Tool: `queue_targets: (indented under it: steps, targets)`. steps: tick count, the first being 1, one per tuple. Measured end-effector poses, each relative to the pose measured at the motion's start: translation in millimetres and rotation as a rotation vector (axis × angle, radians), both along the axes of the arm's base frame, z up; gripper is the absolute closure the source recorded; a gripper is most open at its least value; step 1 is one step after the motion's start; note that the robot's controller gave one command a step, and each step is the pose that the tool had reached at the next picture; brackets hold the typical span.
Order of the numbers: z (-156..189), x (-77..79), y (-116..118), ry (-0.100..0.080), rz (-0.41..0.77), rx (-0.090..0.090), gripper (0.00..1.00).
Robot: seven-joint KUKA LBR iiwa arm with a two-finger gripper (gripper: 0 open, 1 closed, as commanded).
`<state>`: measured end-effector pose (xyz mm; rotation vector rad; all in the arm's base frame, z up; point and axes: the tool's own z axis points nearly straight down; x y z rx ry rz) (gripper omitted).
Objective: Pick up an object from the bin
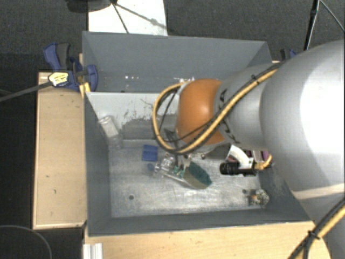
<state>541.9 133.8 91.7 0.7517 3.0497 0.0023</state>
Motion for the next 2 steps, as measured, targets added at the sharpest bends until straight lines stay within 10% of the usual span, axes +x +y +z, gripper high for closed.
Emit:
queue_targets:
  steps: [1,2]
  targets:
    - [95.6,6.2,15.9,-0.008,0.004,0.002,1.00]
    - [145.3,2.9,40.8,-0.007,0.439,0.000,1.00]
